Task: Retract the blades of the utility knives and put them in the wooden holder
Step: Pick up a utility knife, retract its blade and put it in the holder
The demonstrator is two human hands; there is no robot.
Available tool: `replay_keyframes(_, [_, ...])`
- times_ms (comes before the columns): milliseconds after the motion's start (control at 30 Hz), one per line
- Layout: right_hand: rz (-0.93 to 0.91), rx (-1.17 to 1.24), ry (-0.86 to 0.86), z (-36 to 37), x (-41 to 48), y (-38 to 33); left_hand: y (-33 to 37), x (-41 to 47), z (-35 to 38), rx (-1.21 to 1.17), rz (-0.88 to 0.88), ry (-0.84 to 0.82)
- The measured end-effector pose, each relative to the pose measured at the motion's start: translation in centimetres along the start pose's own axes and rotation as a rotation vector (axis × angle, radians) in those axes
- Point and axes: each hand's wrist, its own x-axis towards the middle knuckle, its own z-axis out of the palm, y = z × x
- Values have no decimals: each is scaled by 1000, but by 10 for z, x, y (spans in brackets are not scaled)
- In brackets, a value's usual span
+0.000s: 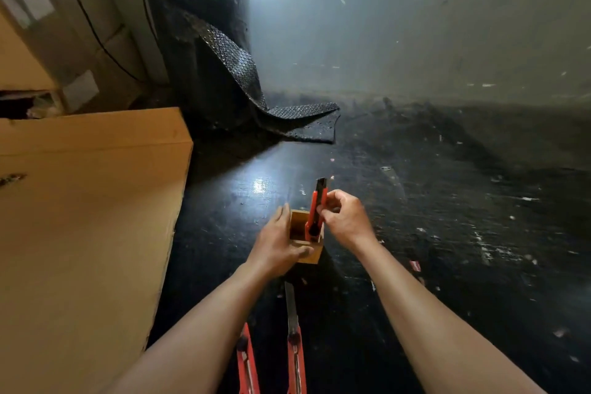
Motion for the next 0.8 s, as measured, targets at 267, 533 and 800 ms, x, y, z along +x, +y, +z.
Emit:
replay_keyframes(267, [56, -147, -15, 22, 12, 17, -21, 3, 19, -136, 69, 61])
replay_keyframes(533, [68, -261, 10, 27, 17, 19, -18, -3, 28, -194, 47, 117])
replay_keyframes(800, [44, -255, 30, 16, 4, 16, -19, -7, 26, -195, 31, 154])
